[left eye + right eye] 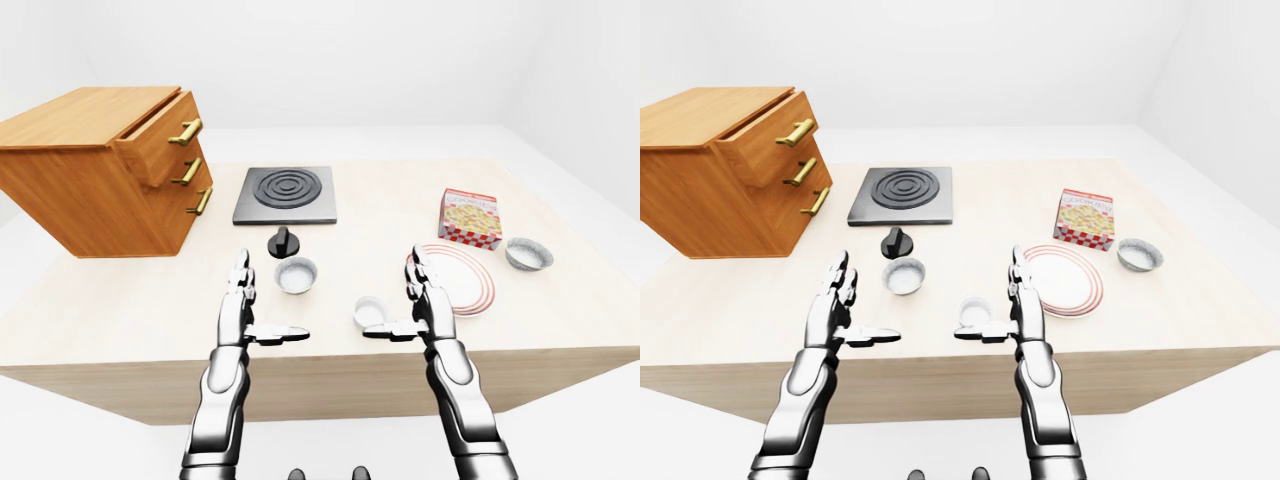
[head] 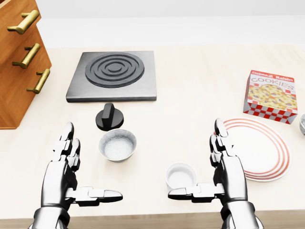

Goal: Pick the akita bowl next to the plate and place it on the plate.

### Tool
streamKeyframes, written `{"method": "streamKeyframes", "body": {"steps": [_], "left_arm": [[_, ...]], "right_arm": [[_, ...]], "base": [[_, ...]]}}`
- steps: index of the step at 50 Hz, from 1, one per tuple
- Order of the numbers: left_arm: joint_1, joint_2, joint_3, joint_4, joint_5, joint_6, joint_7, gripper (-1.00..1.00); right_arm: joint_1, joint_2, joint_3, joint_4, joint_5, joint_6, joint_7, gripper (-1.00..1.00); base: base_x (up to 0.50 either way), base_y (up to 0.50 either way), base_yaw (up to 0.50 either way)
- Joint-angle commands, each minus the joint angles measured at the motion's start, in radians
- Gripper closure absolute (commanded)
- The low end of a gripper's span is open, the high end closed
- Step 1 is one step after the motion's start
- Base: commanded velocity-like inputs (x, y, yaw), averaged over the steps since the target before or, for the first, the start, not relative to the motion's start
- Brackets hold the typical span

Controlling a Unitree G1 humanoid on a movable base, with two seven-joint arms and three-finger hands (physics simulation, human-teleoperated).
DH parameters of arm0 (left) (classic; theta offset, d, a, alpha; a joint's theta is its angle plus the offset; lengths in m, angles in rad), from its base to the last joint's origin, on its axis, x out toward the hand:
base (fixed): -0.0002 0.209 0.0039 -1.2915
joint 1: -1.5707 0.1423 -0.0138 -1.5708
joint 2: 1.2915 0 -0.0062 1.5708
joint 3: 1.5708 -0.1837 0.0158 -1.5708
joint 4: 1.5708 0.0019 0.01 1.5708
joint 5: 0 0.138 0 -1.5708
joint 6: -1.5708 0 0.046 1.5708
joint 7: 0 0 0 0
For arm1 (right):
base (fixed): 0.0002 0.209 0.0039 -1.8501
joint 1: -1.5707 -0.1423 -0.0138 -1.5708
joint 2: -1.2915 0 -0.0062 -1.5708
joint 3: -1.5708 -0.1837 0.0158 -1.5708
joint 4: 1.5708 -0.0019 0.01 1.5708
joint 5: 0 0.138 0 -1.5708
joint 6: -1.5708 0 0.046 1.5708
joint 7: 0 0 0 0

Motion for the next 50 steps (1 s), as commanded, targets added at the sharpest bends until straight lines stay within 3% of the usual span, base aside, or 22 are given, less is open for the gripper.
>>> {"method": "streamKeyframes", "body": {"steps": [1,3,6,9,19,21,26,27,35,38,39,43,50], "left_arm": [[-0.001,0.011,0.023,-0.004,-0.014,0.006,-0.025,-1.0],[0.002,0.011,0.022,-0.013,-0.013,0.012,-0.024,-1.0],[-0.002,0.012,0.023,-0.005,-0.013,0.007,-0.025,-1.0],[-0.003,0.012,0.024,-0.003,-0.013,0.007,-0.026,-1.0],[-0.005,0.013,0.025,0.009,-0.013,-0.003,-0.029,-1.0],[-0.005,0.013,0.026,0.004,-0.014,0.003,-0.028,-1.0],[-0.006,0.013,0.026,0.011,-0.014,-0.002,-0.029,-1.0],[-0.008,0.014,0.027,0.019,-0.016,-0.009,-0.031,-1.0],[-0.001,0.012,0.024,-0.007,-0.015,0.011,-0.028,-1.0],[-0.002,0.012,0.024,-0.006,-0.015,0.011,-0.029,-1.0],[-0.004,0.013,0.025,0.006,-0.016,0.0,-0.03,-1.0],[-0.002,0.012,0.024,0.004,-0.015,0.0,-0.03,-1.0],[-0.003,0.012,0.024,0.002,-0.017,0.002,-0.031,-1.0]], "right_arm": [[0.005,-0.011,-0.027,-0.009,0.027,-0.007,0.029,-1.0],[0.003,-0.011,-0.028,0.002,0.026,-0.018,0.029,-1.0],[0.007,-0.011,-0.026,-0.019,0.032,-0.003,0.032,-1.0],[0.004,-0.011,-0.027,-0.002,0.033,-0.018,0.034,-1.0],[0.006,-0.01,-0.029,-0.022,0.053,0.003,0.042,-1.0],[0.009,-0.009,-0.029,-0.049,0.062,0.031,0.041,-1.0],[0.007,-0.009,-0.032,-0.036,0.068,0.022,0.043,-1.0],[0.008,-0.009,-0.032,-0.043,0.075,0.028,0.045,-1.0],[0.009,-0.009,-0.032,-0.055,0.084,0.04,0.045,-1.0],[0.008,-0.01,-0.034,-0.046,0.086,0.032,0.048,-1.0],[0.01,-0.01,-0.033,-0.062,0.088,0.046,0.047,-1.0],[0.008,-0.011,-0.035,-0.043,0.087,0.029,0.051,-1.0],[0.005,-0.012,-0.035,-0.042,0.086,0.031,0.052,-1.0]], "base": [[0.0,0.0,0.0],[0.0,0.0,0.0],[0.0,0.0,0.0],[0.0,0.0,0.0],[0.0,0.0,0.0],[0.0,-0.11,0.0],[-0.05,-0.26,0.0],[-0.18,-0.46,0.0],[-0.21,-0.49,0.0],[-0.22,-0.5,0.0],[-0.22,-0.5,0.0],[-0.22,-0.5,0.0],[-0.22,-0.5,0.0]]}}
